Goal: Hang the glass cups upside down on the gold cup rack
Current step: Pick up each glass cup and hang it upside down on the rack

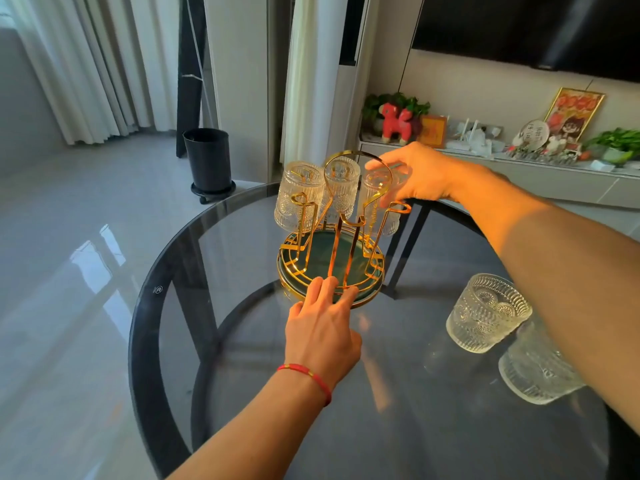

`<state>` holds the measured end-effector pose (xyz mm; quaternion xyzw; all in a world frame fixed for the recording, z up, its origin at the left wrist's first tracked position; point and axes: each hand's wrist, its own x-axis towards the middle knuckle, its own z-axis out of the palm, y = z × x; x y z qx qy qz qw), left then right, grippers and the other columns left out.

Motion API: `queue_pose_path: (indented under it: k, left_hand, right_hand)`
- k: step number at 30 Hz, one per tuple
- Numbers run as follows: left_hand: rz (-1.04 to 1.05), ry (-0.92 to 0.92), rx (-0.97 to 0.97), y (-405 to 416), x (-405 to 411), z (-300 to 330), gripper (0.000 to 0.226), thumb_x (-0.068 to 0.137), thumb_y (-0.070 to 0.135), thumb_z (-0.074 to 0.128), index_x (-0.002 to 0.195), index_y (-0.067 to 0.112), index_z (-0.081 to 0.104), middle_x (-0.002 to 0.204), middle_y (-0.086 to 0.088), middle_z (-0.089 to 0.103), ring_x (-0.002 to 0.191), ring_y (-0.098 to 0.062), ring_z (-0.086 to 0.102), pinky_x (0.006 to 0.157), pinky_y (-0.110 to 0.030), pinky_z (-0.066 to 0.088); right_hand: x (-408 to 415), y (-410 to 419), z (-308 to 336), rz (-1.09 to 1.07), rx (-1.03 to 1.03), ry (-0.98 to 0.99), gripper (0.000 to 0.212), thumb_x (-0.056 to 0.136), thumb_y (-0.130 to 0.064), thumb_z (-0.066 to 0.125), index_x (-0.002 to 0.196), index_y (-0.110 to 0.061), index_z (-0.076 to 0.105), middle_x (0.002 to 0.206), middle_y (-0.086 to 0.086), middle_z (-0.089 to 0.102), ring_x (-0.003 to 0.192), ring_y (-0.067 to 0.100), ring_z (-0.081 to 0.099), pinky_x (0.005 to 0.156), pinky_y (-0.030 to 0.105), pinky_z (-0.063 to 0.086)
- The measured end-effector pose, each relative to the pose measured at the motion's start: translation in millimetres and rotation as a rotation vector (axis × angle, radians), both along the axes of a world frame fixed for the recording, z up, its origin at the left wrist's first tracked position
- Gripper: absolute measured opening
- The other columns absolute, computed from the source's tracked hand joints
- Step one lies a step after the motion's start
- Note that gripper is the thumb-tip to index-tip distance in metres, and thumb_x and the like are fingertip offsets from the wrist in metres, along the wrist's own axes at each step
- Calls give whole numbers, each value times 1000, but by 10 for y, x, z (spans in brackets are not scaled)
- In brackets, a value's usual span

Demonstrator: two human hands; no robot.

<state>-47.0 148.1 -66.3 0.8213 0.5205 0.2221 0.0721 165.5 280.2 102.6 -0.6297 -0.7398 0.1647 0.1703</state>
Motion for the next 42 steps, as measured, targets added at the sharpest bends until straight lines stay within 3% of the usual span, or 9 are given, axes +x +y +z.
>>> queue_pose_path:
  k: [3,9,12,17,23,27,32,38,42]
  left_hand:
    - [-1,2,-1,-3,-1,4,61,88,27,60,146,30,42,144,0,41,136,-22,31,98,-40,45]
    - [-4,22,4,-2,-3,12,60,90,28,58,147,30,40,144,1,40,136,-21,32,99,-38,45]
    - [-10,33,5,-17,1,27,62,89,28,58,148,29,40,148,-1,40,140,-23,29,101,-41,43]
    - [-113,-53,37,-98,106,102,57,86,25,63,141,30,52,145,-2,50,135,-24,39,107,-44,37]
    - [-238,-180,-11,-207,191,155,56,84,20,66,138,24,57,139,-4,57,129,-27,45,106,-46,41]
    - [-228,-247,-23,-208,128,157,53,83,18,67,135,24,60,133,-2,62,125,-24,49,104,-41,43]
    - [-197,-231,-37,-236,150,137,48,84,16,68,132,22,62,127,-3,65,120,-25,51,98,-41,46]
    - [-252,-320,-72,-328,284,203,45,88,26,68,132,25,60,125,0,65,116,-20,54,98,-39,50]
    - [-344,-485,-328,-383,304,282,65,88,54,65,144,32,42,123,9,59,104,-5,62,81,-17,53]
  right_hand:
    - [0,48,-90,-5,-8,70,79,64,-9,94,136,-15,64,137,2,65,134,20,55,118,46,39]
    - [92,-53,-99,-30,9,175,86,71,-8,91,147,-16,53,152,2,53,145,23,45,119,45,38]
    - [231,-339,-106,-151,119,235,66,82,-14,85,143,-18,58,145,7,60,135,24,55,113,45,45]
    - [356,-1193,-383,-312,66,22,38,93,-34,71,129,-25,67,124,1,69,117,21,66,101,43,53]
    - [334,-1932,-806,-461,-125,-488,83,91,-65,55,159,-29,24,165,14,27,152,36,24,122,56,17]
    - [336,-2057,-958,-545,-135,-593,95,93,-63,51,163,-21,4,157,28,36,147,44,34,118,69,15]
    - [287,-2123,-1075,-596,-1,-628,89,92,-55,56,162,-17,16,143,27,51,137,43,45,116,77,2]
    - [136,-2169,-1098,-420,267,-585,85,75,-45,78,147,-21,40,122,14,59,119,30,61,122,68,6]
    - [-88,-2232,-1114,-310,377,-458,90,67,-41,82,147,-26,43,126,7,54,123,23,60,121,65,1]
